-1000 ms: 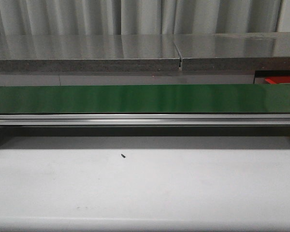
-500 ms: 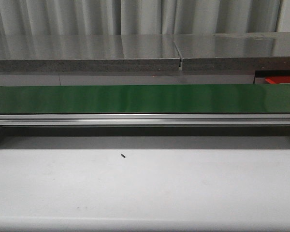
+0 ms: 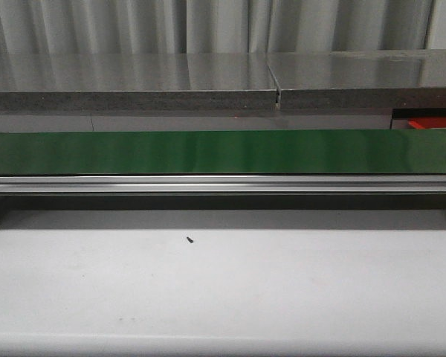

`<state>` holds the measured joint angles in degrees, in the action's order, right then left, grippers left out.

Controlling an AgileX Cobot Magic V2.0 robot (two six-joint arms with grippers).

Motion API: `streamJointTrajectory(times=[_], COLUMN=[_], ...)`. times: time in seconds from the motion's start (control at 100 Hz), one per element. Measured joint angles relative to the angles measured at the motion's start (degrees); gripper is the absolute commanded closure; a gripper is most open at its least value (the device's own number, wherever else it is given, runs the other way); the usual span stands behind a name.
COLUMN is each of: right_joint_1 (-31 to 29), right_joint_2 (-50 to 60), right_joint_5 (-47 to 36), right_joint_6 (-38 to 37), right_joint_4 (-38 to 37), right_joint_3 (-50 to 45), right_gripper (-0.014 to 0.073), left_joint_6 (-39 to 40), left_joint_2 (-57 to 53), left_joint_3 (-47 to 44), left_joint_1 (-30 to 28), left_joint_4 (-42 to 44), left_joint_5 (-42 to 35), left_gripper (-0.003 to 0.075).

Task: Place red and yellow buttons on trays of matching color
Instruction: 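Grasp a red-capped button with the left gripper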

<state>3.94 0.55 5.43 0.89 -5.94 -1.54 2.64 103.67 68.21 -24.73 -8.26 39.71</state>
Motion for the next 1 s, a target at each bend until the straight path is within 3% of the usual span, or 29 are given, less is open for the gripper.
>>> streamJointTrajectory(times=[0.24,0.53,0.69,1.0], right_joint_1=[0.00,0.00,0.00,0.00], right_joint_2=[0.00,0.00,0.00,0.00], right_joint_5=[0.00,0.00,0.00,0.00], right_joint_6=[0.00,0.00,0.00,0.00], right_joint_4=[0.00,0.00,0.00,0.00], right_joint_3=[0.00,0.00,0.00,0.00], right_gripper=[0.0662,0.0662,0.0662,0.0662], left_joint_6=[0.00,0.01,-4.16,-7.45], left_joint_2=[-0.12,-8.08,-12.45,-10.88], left_joint_3=[0.00,0.52,5.01,13.89], left_joint_1=[0.00,-0.09,0.84,8.74], left_joint_4=[0.00,-1.84,-6.60,-10.45], left_joint_5=[0.22,2.31,6.55,10.57], left_gripper=[0.0738,0.0739,0.0739,0.0739])
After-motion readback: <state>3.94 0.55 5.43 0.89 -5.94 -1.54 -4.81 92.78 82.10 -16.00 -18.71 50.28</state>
